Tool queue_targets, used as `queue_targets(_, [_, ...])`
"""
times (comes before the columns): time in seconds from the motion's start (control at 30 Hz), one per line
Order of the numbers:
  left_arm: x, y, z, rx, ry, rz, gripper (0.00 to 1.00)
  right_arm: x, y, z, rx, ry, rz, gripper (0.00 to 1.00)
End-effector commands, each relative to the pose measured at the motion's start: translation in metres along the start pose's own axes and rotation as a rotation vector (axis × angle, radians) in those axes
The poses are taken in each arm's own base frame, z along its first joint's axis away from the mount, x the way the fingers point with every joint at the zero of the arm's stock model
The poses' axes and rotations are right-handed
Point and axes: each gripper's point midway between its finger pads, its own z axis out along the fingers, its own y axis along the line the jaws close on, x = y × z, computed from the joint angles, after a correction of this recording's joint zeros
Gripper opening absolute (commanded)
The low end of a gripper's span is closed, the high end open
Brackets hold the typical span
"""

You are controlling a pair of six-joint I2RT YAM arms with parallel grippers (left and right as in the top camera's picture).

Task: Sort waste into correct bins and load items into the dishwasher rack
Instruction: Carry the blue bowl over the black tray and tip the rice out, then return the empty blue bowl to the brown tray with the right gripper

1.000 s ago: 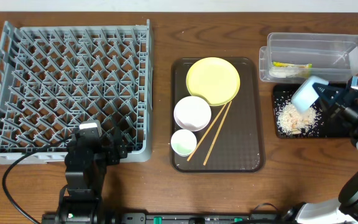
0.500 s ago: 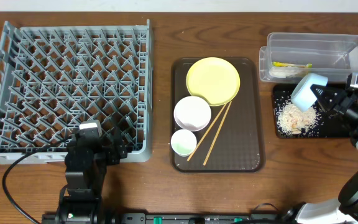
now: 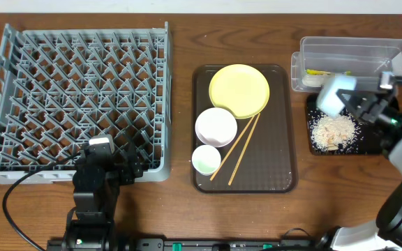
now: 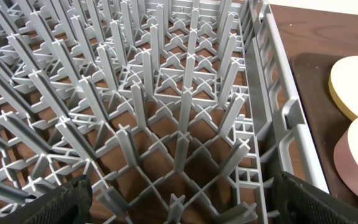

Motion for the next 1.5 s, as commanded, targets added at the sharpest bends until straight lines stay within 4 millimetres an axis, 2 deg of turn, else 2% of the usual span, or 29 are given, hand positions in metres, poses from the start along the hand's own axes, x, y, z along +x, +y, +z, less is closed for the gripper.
queue_targets(0.0, [-0.009,0.001,-0.003,-0.009,-0.022,-0.012,0.94,0.016,0.015,0.028,-0.06,0.103,0.063,0.01])
queue_targets(0.17, [-0.009,0.001,-0.003,-0.009,-0.022,-0.012,0.94,0.025,0.058,0.069,-0.13,0.212,-0.04,0.02])
queue_targets(0.3, [-0.009,0.001,-0.003,-0.009,-0.022,-0.012,0.94,0.027,0.097,0.089,-0.19,0.255,-0.181,0.04])
queue_targets(0.47, [-0.009,0.001,-0.003,-0.008,-0.022,-0.012,0.94,0.025,0.124,0.123,-0.253,0.223,-0.249,0.02])
queue_targets(0.6, [-0.009,0.001,-0.003,-0.006,-0.021,-0.012,0.94,0.008,0.135,0.143,-0.265,0.137,-0.321,0.03])
queue_targets(0.67, [-0.009,0.0,-0.003,-0.004,-0.021,-0.012,0.94,-0.007,0.131,0.153,-0.232,0.071,-0.333,0.01])
queue_targets(0.83, [-0.009,0.001,-0.003,-0.004,-0.021,-0.012,0.94,-0.035,0.103,0.173,-0.07,-0.04,-0.369,0.01])
queue_targets(1.0, [-0.009,0.001,-0.003,-0.005,-0.021,-0.012,0.94,-0.027,0.095,0.19,0.005,0.046,-0.405,0.01])
queue_targets(1.13, [-0.009,0.001,-0.003,-0.005,-0.021,-0.012,0.94,0.007,0.078,0.199,0.091,0.209,-0.369,0.01])
queue_targets(1.23, [-0.009,0.001,-0.003,-0.005,-0.021,-0.012,0.94,0.037,0.059,0.197,0.193,0.319,-0.336,0.01])
queue_targets(1.37, [-0.009,0.001,-0.003,-0.005,-0.022,-0.012,0.94,0.079,0.02,0.175,0.439,0.474,-0.264,0.01])
queue_targets(1.47, [-0.009,0.001,-0.003,-0.005,-0.022,-0.012,0.94,0.116,0.004,0.154,0.561,0.623,-0.243,0.01])
